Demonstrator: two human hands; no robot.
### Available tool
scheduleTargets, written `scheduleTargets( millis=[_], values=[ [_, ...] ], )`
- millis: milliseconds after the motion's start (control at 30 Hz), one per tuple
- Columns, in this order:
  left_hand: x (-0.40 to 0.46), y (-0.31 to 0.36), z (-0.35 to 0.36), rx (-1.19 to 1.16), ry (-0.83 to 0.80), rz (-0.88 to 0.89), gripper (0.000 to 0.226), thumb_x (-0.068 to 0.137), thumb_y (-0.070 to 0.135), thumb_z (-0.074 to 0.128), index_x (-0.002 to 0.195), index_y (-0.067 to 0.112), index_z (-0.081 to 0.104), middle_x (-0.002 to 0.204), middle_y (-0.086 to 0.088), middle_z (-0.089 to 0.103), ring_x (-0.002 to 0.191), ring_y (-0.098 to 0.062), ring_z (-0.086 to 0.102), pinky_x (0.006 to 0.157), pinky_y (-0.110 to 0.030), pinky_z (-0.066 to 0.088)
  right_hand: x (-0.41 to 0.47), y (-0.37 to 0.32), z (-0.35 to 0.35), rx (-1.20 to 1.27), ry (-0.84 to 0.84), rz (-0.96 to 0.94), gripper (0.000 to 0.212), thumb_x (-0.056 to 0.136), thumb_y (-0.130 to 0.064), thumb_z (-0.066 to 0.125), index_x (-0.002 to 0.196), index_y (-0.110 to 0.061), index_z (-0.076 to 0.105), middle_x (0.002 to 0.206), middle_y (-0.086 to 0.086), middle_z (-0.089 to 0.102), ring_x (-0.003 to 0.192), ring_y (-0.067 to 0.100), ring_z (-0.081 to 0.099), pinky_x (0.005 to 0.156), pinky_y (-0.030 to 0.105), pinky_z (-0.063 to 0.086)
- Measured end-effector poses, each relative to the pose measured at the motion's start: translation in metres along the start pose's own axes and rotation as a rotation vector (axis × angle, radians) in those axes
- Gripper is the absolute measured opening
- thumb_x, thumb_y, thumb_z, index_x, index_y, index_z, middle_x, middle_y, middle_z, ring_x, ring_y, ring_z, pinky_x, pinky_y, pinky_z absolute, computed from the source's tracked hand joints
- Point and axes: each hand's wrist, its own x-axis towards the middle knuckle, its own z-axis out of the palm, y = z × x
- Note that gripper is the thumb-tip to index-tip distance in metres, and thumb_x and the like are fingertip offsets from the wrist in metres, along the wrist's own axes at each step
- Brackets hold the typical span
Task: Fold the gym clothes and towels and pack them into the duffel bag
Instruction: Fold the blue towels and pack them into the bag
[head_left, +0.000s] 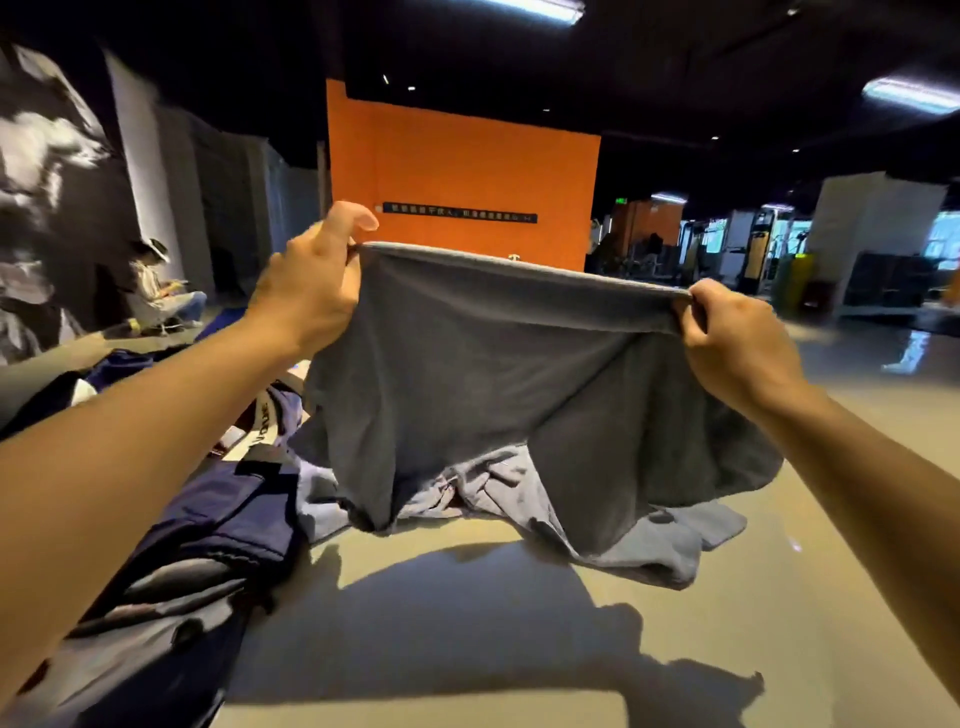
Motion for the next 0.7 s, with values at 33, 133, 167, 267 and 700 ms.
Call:
scheduleTargets(
  millis=[33, 133, 167, 267, 700],
  values=[
    [0.004, 0.005, -0.003, -0.034, -0.025, 0.024, 0.036, 0.096, 0.006, 0.043, 0.131, 0.016, 0.045, 0.108, -0.01, 0.054, 0.089, -0.03, 0.049, 0.073, -0.038, 0.034, 0.004, 0.001, -0.002, 0.002, 0.018, 0.008, 0.022, 0.1, -0.024, 0.04, 0.094, -0.007, 0.052, 0.098, 0.024, 0.061, 0.085, 0.04, 0.053, 0.064, 0.042, 0.039],
    [0.006, 0.001, -0.01, 0.05, -0.276, 0.131, 0.04, 0.091, 0.002, 0.053, 0.125, 0.023, 0.048, 0.11, -0.003, 0.051, 0.094, -0.027, 0.051, 0.078, -0.041, 0.043, 0.013, 0.006, -0.009, 0.014, 0.045, 0.05, 0.017, 0.1, -0.021, 0.038, 0.089, -0.012, 0.047, 0.1, 0.024, 0.059, 0.079, 0.032, 0.045, 0.065, 0.039, 0.036],
    [0.003, -0.005, -0.009, 0.102, -0.371, 0.141, 0.039, 0.09, 0.003, 0.056, 0.121, 0.026, 0.05, 0.109, -0.002, 0.053, 0.095, -0.027, 0.053, 0.079, -0.04, 0.044, 0.014, 0.009, -0.011, 0.006, 0.051, 0.063, 0.016, 0.1, -0.021, 0.038, 0.09, -0.012, 0.047, 0.101, 0.023, 0.058, 0.079, 0.03, 0.043, 0.065, 0.038, 0.034],
    [-0.011, -0.018, -0.002, 0.057, -0.553, 0.011, 0.033, 0.092, 0.012, 0.06, 0.117, 0.031, 0.051, 0.099, -0.002, 0.06, 0.087, -0.021, 0.058, 0.073, -0.034, 0.044, 0.01, 0.017, -0.012, -0.045, 0.049, 0.064, 0.021, 0.1, -0.023, 0.038, 0.099, -0.008, 0.053, 0.103, 0.021, 0.056, 0.082, 0.028, 0.043, 0.068, 0.039, 0.038],
    [0.002, 0.013, 0.012, 0.087, -0.145, -0.139, 0.025, 0.096, 0.036, 0.055, 0.107, 0.019, 0.07, 0.107, -0.008, 0.069, 0.099, -0.031, 0.062, 0.08, -0.044, 0.048, -0.011, 0.037, -0.018, -0.023, 0.049, 0.104, 0.024, 0.1, -0.024, 0.044, 0.104, -0.008, 0.062, 0.099, 0.016, 0.061, 0.084, 0.025, 0.049, 0.07, 0.034, 0.036]
  ],
)
